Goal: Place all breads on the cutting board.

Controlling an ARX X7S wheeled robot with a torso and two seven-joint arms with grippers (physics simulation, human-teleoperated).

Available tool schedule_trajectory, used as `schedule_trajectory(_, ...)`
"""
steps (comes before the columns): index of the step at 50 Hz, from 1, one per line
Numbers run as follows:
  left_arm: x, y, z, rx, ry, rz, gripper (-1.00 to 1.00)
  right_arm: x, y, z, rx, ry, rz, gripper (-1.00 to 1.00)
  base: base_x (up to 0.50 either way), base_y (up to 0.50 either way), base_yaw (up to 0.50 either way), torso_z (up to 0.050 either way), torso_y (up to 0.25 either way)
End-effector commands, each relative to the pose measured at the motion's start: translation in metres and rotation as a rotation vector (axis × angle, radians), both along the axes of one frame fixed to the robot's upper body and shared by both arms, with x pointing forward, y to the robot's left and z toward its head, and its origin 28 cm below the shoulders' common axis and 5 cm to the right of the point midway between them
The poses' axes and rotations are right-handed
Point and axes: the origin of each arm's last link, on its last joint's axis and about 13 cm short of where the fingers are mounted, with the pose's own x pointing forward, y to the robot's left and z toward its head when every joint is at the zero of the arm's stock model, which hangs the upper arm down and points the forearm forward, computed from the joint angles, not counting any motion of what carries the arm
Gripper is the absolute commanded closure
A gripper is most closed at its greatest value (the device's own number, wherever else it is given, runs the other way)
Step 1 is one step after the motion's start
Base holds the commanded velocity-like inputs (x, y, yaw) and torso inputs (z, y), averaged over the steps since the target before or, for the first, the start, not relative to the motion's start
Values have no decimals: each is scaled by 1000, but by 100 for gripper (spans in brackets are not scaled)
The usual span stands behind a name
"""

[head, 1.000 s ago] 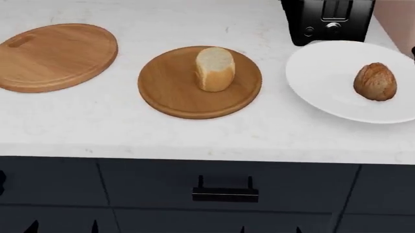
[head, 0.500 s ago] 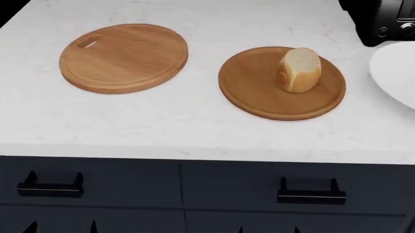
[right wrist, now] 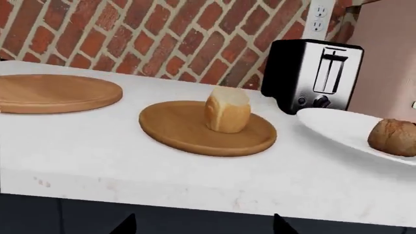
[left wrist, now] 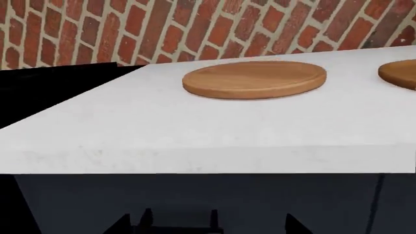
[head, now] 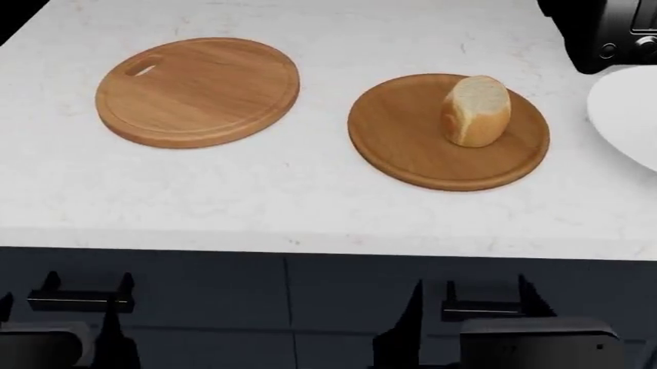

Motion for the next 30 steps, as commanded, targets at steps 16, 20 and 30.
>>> schedule_trajectory(16, 12, 34, 169, 117, -40, -97, -100, 2, -30, 103, -97, -53, -30, -100, 0, 0, 0, 0, 0)
schedule_trajectory(20, 10, 38, 182, 130, -17, -129, -100, 0, -30, 111, -105, -60, -28, -100, 0, 0, 0, 0, 0)
schedule_trajectory(30, 4, 42, 222, 96, -39, -147, -100, -8, -24, 140, -83, -115, -2, -100, 0, 0, 0, 0, 0)
